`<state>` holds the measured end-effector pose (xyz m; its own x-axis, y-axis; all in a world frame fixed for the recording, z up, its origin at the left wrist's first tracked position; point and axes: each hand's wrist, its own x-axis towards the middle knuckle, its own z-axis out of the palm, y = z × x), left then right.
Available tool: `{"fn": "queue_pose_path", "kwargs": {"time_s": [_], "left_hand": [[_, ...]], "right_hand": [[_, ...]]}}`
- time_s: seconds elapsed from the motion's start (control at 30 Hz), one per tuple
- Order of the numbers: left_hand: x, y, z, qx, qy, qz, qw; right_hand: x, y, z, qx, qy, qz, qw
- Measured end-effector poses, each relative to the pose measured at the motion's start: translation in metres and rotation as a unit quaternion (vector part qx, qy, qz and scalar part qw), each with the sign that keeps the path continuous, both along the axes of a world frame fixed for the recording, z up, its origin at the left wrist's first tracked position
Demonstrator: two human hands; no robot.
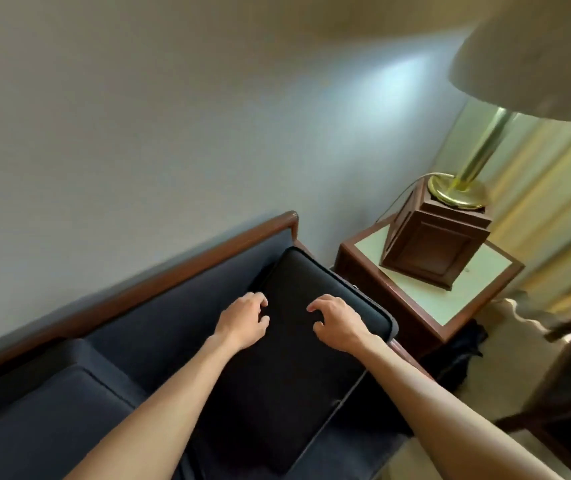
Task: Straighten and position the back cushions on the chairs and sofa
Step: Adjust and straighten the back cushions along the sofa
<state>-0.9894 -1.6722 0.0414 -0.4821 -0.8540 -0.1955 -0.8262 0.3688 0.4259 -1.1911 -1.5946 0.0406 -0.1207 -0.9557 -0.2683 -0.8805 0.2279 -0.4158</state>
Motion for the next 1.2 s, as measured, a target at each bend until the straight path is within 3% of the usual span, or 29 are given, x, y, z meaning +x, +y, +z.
{"fn": "queue_pose_path", "kwargs": {"time_s": [0.2,0.3,0.47,0.6,0.77,0.9,1.0,1.2], "left_hand": [[-0.150,0.002,-0.042,-0.033,-0.009,-0.090,0.995],[-0.202,-0.014,-0.059,-0.067,-0.061,-0.170,0.981],[-0.245,-0.033,-0.089,-0.006,-0.218,-0.300,0.929],[-0.242,-0.028,-0.104,-0.027,-0.208,-0.295,0.932],[-0.222,-0.019,-0.094,-0.021,-0.110,-0.267,0.957],[-0.193,-0.009,-0.068,-0.064,-0.083,-0.280,0.954],[-0.163,-0.009,-0.039,-0.098,-0.125,-0.287,0.945],[-0.073,-0.019,0.008,-0.081,-0.281,-0.230,0.928]], "right_hand": [[-0.133,0.055,-0.054,0.043,-0.004,-0.149,0.988],[-0.162,0.055,-0.082,0.060,-0.092,-0.229,0.967],[-0.172,0.051,-0.125,0.096,-0.247,-0.301,0.916],[-0.173,0.046,-0.149,0.095,-0.298,-0.360,0.879],[-0.170,0.048,-0.141,0.095,-0.281,-0.337,0.893],[-0.143,0.068,-0.121,0.041,-0.320,-0.290,0.901],[-0.121,0.070,-0.098,0.002,-0.331,-0.219,0.918],[-0.084,0.065,-0.060,0.005,-0.299,-0.047,0.953]]}}
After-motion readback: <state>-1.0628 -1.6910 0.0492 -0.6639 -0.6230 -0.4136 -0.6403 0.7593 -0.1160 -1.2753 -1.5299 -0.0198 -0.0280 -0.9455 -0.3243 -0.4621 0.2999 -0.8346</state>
